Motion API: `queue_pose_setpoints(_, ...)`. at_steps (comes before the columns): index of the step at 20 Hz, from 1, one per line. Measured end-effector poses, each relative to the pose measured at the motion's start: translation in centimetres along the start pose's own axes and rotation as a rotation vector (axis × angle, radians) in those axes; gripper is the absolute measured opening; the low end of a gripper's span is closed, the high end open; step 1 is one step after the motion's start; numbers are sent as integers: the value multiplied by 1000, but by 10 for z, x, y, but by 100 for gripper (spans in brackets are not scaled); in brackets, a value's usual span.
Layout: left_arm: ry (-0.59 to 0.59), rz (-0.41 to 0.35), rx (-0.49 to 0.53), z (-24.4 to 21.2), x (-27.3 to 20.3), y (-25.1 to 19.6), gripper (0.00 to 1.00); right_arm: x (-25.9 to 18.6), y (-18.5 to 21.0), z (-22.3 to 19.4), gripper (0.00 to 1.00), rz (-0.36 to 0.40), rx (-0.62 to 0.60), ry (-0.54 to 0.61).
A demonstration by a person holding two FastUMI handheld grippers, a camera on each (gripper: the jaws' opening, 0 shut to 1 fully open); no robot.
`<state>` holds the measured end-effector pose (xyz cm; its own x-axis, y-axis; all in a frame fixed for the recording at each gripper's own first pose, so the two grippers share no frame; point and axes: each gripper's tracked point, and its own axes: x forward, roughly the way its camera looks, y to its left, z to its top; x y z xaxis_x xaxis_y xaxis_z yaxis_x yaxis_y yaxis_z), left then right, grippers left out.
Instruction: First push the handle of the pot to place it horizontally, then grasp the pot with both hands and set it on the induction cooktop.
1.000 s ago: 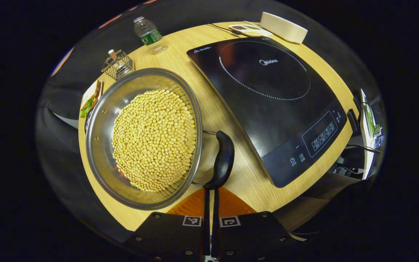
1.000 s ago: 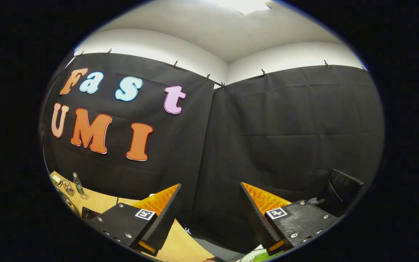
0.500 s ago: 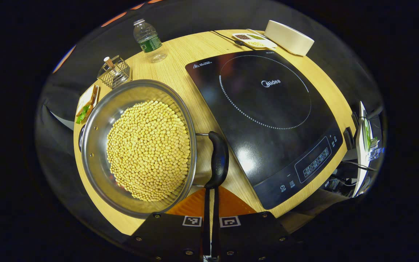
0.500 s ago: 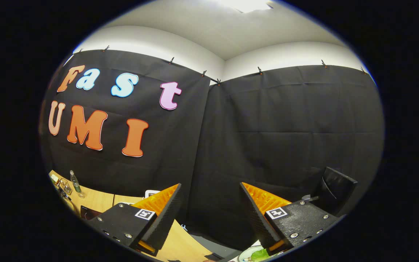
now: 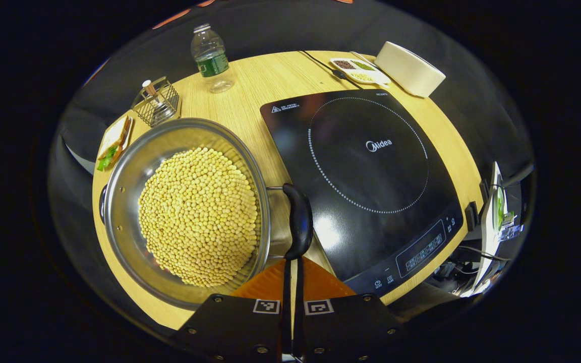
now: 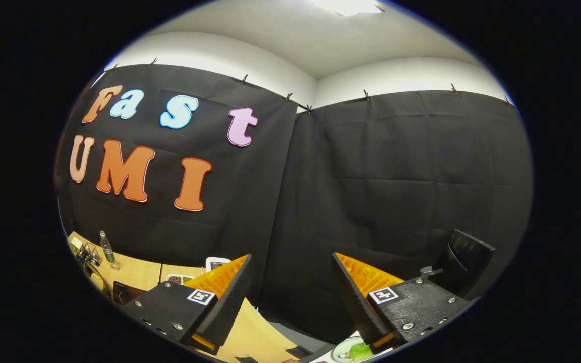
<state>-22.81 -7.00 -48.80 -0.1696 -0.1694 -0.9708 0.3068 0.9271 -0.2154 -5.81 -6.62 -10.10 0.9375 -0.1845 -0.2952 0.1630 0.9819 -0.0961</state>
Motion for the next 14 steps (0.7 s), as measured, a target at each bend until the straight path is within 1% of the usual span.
queue_pose_setpoints(3,-3,-7,12,12,4,0,3,1,-2,7,95,-7,5,-2)
queue_pose_setpoints(6,-13,-7,12,23,6,2,3,-1,-3,23,95,-25,-3,-36)
queue_pose_setpoints(9,-25,-13,-5,33,9,3,3,-6,-3,26,95,-40,-10,-41)
queue_pose_setpoints(14,-45,-45,-56,50,12,7,3,-15,1,23,95,-59,-16,-28)
